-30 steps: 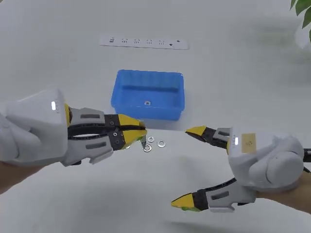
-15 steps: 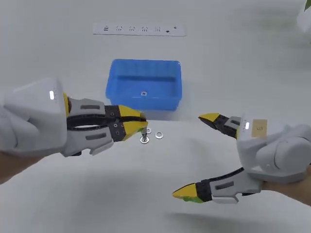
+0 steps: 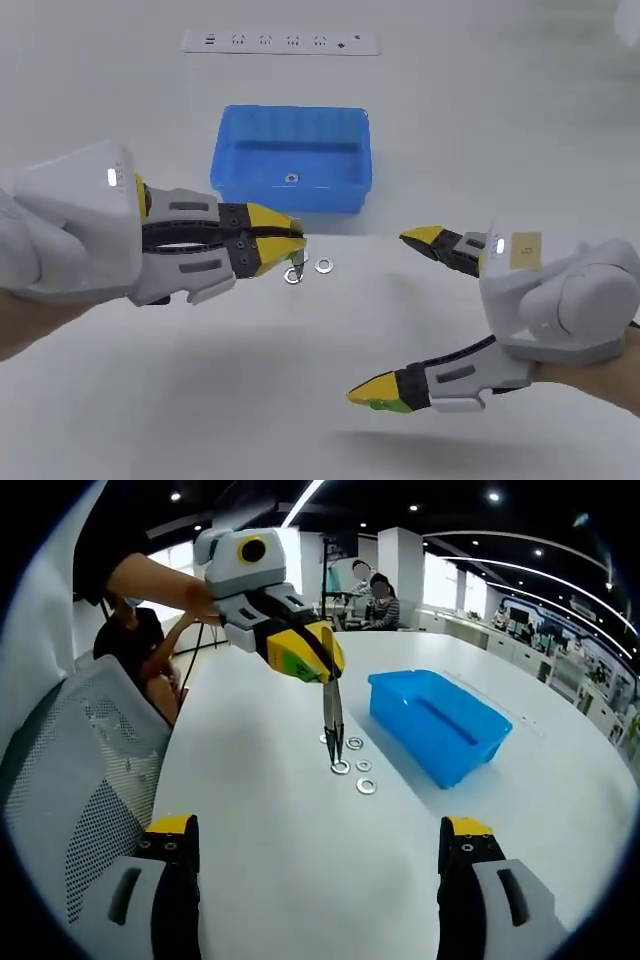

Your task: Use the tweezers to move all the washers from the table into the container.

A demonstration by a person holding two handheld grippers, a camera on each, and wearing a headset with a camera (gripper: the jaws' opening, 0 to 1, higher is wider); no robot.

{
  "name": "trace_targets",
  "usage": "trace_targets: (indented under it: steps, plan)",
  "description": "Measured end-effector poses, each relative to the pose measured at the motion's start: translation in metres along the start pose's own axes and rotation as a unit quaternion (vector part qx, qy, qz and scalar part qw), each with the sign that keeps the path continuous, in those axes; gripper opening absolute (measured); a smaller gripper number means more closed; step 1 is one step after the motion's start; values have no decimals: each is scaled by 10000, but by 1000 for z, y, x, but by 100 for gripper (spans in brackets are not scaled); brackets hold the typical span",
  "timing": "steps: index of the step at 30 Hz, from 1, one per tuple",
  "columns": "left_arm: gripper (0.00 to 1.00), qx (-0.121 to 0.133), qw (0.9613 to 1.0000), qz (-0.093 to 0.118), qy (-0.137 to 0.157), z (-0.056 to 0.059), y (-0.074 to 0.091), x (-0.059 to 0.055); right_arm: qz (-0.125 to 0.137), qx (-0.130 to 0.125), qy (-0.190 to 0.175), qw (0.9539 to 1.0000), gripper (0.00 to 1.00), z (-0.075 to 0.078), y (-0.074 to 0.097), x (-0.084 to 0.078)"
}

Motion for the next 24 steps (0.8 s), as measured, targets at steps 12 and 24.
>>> trace_targets:
  steps: [12, 24]
  plan:
    - [6, 2, 10000, -17, 59, -2, -1, -3, -127, 252, -55, 9996, 100, -5, 0, 0]
    - [6, 12, 9999, -40, 146, -1, -1, -10, -104, 291, -174, 9994, 100, -4, -3, 1]
Point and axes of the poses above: the centre of the closed fingertips' face, and the gripper's own axes: y roughly backward along the fingers, z roughly to its right, x roughly out of its top, the point moved 8 cm from there along y, roughly backward along the fingers, and after that the axes turned 1 degree about y, right-handed, at the moved point
